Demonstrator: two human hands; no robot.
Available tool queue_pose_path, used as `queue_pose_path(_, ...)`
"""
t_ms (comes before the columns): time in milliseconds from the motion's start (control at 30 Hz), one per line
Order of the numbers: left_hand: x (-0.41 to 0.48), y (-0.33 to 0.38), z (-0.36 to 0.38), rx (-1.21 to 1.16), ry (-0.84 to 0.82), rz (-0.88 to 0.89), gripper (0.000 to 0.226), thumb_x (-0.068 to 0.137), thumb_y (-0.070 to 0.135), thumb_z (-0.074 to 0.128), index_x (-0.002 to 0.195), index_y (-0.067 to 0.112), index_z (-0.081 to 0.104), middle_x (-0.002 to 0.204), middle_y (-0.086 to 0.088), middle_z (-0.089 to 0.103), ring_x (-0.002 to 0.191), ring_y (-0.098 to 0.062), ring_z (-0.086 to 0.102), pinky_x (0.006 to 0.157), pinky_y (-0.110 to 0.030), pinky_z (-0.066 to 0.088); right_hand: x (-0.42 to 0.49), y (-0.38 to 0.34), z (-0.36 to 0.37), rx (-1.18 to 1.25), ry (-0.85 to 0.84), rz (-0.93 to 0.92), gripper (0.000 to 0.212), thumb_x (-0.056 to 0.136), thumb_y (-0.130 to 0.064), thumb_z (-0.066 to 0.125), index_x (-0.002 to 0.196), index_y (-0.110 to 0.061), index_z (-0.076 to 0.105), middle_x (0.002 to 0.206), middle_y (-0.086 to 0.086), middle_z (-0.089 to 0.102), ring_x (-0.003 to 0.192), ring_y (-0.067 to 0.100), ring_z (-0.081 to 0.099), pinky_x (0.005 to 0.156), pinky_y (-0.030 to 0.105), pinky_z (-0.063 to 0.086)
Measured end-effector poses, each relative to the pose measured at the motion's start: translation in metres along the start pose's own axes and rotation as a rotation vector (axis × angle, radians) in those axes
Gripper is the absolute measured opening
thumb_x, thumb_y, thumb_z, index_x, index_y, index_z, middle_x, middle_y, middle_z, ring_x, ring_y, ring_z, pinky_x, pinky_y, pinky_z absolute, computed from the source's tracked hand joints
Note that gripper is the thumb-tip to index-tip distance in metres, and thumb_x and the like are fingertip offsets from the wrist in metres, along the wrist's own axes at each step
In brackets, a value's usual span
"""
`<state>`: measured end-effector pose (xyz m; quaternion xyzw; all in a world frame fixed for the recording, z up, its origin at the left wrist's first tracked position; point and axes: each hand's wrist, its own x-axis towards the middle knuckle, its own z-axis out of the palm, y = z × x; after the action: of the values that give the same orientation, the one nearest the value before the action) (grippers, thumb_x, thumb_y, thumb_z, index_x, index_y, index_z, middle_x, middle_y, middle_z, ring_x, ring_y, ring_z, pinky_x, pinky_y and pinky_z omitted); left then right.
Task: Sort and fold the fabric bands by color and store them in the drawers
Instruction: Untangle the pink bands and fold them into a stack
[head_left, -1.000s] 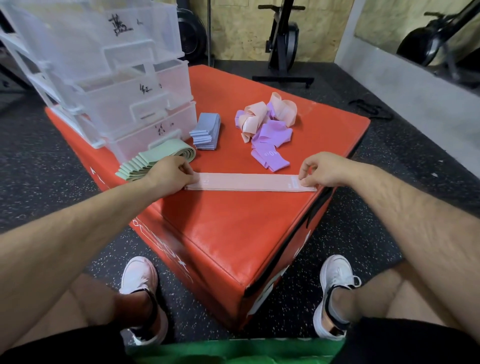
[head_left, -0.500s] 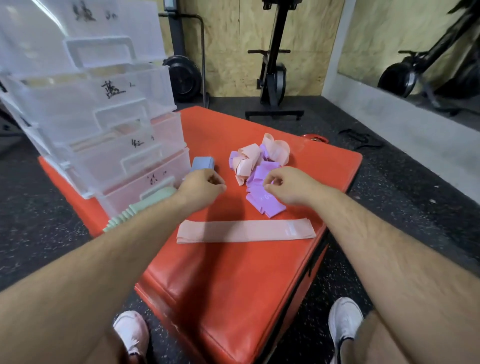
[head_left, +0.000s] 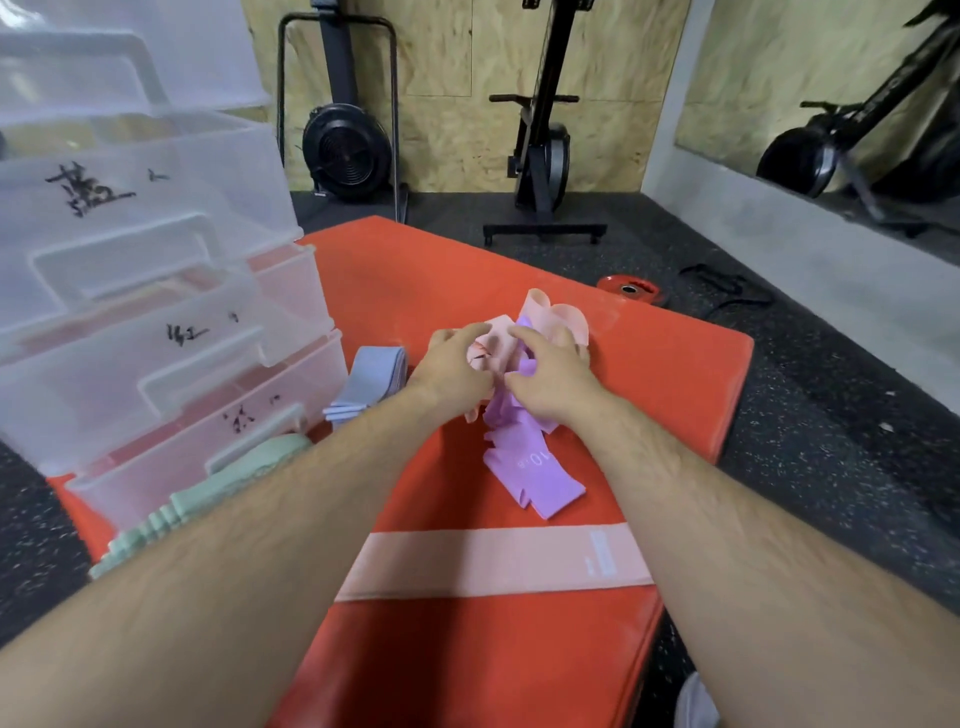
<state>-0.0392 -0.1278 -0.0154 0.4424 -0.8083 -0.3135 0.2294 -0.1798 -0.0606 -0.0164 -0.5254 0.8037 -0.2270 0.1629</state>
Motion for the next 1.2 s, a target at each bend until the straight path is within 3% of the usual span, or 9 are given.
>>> queue_pose_path(100,0.009,-0.005,0.01,0.022,-0.043,0.064,0.044,0.087,0.008,0.058,0.127,0.025,0.057,0.125,-0.011,0.051,0.05,-0.026,0.06,0.043,-0.029,0.052,0.014,0.005,0.001,0.026,0.108,0.085,0.041,0.088,-0.037,0.056,0.128,-0.048,0.054,0.165,0.004,-0.011,0.15,0.035,-0.003,0.114,0.043,0.028)
queue_pose_path(200,0.008,-0.006,0.012,0.06,-0.062,0.012,0.033,0.091,0.011,0.053,0.121,0.021,0.063,0.099,-0.012,0.069,0.055,-0.022,0.057,0.053,-0.025,0.049,0.027,0.016,-0.001,0.06,0.164,0.254,0.031,0.087,-0.046,0.056,0.117,-0.043,0.062,0.166,0.006,-0.011,0.151,0.036,-0.005,0.114,0.045,0.025)
queue_pose_path(367,-0.007,0.001,0.005,-0.015,-0.141,-0.037,0.025,0.095,0.001,0.045,0.112,0.011,0.061,0.06,0.003,0.059,0.032,-0.005,0.053,0.039,-0.019,0.047,0.03,0.024,0.005,0.025,0.048,0.344,0.065,0.085,-0.063,0.046,0.135,-0.023,0.057,0.145,0.009,0.047,0.138,0.034,0.034,0.11,0.041,0.034)
queue_pose_path(567,-0.017,0.005,-0.007,0.244,-0.018,0.034,0.028,0.088,0.013,0.047,0.101,0.013,0.072,0.084,-0.015,0.073,0.076,-0.031,0.07,0.061,-0.027,0.049,0.019,0.021,-0.006,0.071,0.095,0.177,0.044,0.09,-0.058,0.039,0.078,-0.021,0.058,0.086,0.002,0.064,0.097,0.03,0.06,0.061,0.03,0.036)
queue_pose_path(633,-0.019,0.007,-0.008,0.277,0.018,0.026,0.027,0.087,0.02,0.05,0.104,0.021,0.072,0.1,-0.014,0.066,0.087,-0.036,0.065,0.076,-0.033,0.052,0.009,0.017,-0.015,0.062,0.145,0.109,0.043,0.093,-0.05,0.039,0.064,-0.019,0.049,0.071,-0.002,0.057,0.092,0.032,0.058,0.062,0.032,0.033)
queue_pose_path(700,-0.025,0.013,-0.008,0.313,0.002,-0.034,0.032,0.081,0.03,0.049,0.106,0.027,0.068,0.112,-0.011,0.051,0.098,-0.035,0.058,0.084,-0.036,0.052,0.003,0.015,-0.024,0.028,0.188,0.014,0.035,0.091,-0.038,0.038,0.067,-0.018,0.054,0.076,-0.002,0.06,0.095,0.034,0.058,0.069,0.034,0.038)
queue_pose_path(833,-0.03,0.019,-0.013,0.335,0.032,-0.088,0.035,0.086,0.034,0.059,0.12,0.034,0.06,0.125,-0.007,0.041,0.112,-0.035,0.05,0.083,-0.032,0.045,-0.014,0.009,-0.05,0.128,0.224,-0.12,0.037,0.091,-0.013,0.046,0.114,-0.024,0.072,0.112,-0.008,0.069,0.107,0.016,0.061,0.089,0.028,0.046)
queue_pose_path(933,-0.034,0.028,-0.021,0.253,0.076,0.074,0.037,0.086,0.034,0.064,0.123,0.029,0.059,0.124,-0.006,0.046,0.114,-0.031,0.049,0.098,-0.037,0.043,-0.028,0.002,-0.073,0.305,0.246,-0.126,0.044,0.084,-0.001,0.046,0.113,-0.022,0.071,0.103,-0.007,0.068,0.088,0.009,0.061,0.077,0.022,0.043)
queue_pose_path(1200,-0.058,0.059,-0.02,0.043,0.052,0.246,0.042,0.088,0.037,0.069,0.128,0.025,0.058,0.121,0.002,0.055,0.101,-0.015,0.058,0.083,-0.028,0.046,-0.064,-0.003,-0.1,0.366,0.272,-0.178,0.049,0.083,0.001,0.05,0.117,-0.032,0.065,0.099,-0.008,0.066,0.086,0.006,0.062,0.078,0.02,0.049)
